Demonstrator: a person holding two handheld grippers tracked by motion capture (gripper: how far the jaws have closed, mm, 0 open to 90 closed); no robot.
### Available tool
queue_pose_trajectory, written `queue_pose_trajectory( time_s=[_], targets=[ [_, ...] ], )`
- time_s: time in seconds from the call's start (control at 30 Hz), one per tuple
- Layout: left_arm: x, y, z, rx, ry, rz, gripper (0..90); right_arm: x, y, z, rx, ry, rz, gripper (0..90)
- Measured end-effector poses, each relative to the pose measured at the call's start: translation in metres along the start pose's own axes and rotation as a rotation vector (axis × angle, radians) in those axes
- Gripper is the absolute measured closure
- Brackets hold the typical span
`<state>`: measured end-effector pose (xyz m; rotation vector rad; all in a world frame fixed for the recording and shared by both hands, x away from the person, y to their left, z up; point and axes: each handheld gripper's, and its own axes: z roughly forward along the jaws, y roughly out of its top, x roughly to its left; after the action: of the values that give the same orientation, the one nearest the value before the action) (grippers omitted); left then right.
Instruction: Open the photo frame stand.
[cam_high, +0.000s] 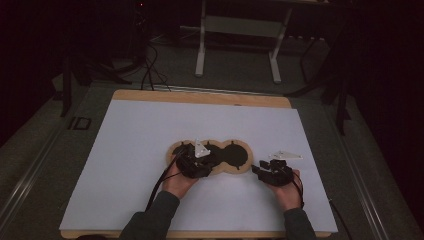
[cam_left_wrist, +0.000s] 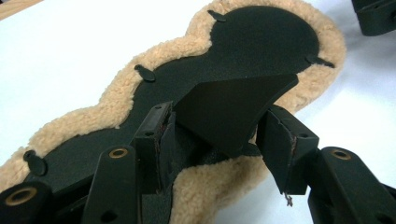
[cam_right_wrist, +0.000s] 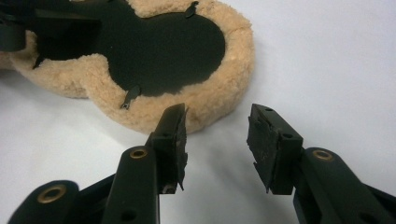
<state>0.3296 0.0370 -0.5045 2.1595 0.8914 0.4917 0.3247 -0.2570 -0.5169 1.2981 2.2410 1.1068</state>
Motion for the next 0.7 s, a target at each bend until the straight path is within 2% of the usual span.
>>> queue_pose_trajectory(
  time_s=[0.37, 0.7],
  targets=[
    [-0.003, 0.008, 0.006, 0.024, 0.017, 0.079, 50.3, 0.000, 0.000, 0.000, 0.000, -0.002, 0.001, 56.4],
    [-0.005, 0.013, 0.014, 0.050, 0.040, 0.108, 49.9, 0.000, 0.000, 0.000, -0.002, 0.000, 0.000, 56.3]
  ],
)
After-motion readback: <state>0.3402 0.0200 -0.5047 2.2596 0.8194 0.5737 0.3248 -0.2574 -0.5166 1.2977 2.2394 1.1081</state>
